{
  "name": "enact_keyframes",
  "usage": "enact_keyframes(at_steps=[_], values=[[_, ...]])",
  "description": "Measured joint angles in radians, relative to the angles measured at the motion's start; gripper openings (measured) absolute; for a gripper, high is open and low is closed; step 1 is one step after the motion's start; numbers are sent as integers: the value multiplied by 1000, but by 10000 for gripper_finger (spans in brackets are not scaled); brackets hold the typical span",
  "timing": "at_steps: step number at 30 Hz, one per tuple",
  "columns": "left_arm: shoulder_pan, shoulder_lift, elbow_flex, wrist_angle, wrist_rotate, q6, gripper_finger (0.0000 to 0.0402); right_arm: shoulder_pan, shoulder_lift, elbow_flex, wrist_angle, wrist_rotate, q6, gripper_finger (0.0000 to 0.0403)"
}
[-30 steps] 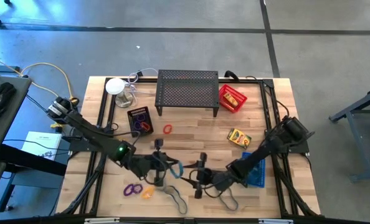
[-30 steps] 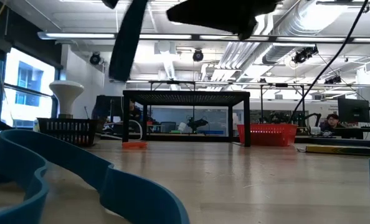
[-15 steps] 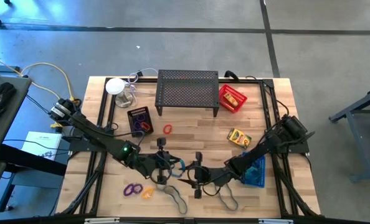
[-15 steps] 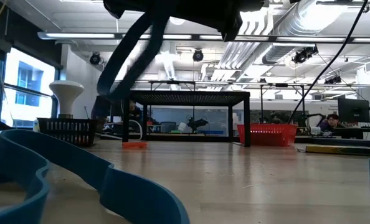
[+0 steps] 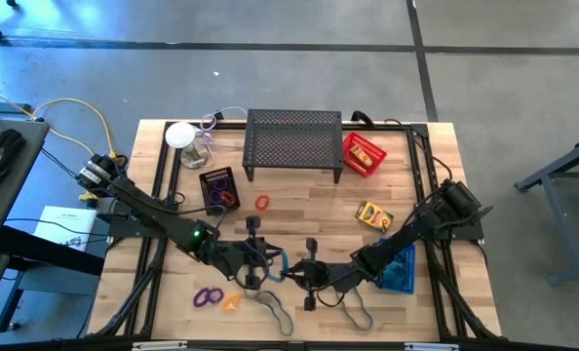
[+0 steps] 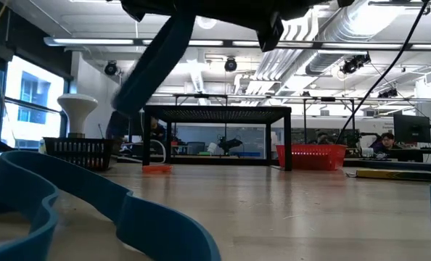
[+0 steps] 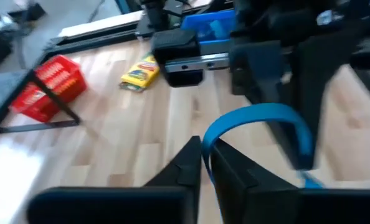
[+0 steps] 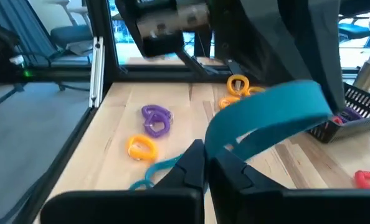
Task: Pick & Place Office Desk Supplies
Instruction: Put the blue rubber band into the blue basket
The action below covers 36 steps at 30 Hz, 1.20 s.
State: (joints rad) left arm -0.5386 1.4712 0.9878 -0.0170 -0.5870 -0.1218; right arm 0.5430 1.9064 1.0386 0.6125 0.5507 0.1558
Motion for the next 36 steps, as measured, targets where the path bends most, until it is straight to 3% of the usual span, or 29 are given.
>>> enact_keyframes(at_steps=[3, 8, 11, 14, 17, 22, 27, 33, 36], values=[[-11, 0, 0, 3, 45, -4, 79, 12, -28, 0, -100, 20, 32, 2], [-31, 0, 0, 3, 72, -6, 144, 65, -108, 50, -446, 185, 145, 2], [-39, 0, 0, -1, 72, -7, 164, 127, -168, 118, -713, 274, 220, 2], [-43, 0, 0, -6, 72, -7, 169, 184, -200, 208, -966, 283, 364, 2], [-43, 0, 0, -11, 72, -7, 170, 234, -219, 297, -1197, 229, 528, 2], [-38, 0, -1, -33, 72, -10, 170, 305, -223, 440, -1566, -6, 804, 2], [-38, 0, -2, -37, 72, -10, 170, 360, -224, 522, -1884, -170, 1142, 2], [-38, -1, -2, -36, 71, -10, 170, 425, -234, 527, -2164, -162, 1373, 2], [-38, -1, -2, -35, 71, -10, 170, 430, -243, 479, -2172, -118, 1435, 2]])
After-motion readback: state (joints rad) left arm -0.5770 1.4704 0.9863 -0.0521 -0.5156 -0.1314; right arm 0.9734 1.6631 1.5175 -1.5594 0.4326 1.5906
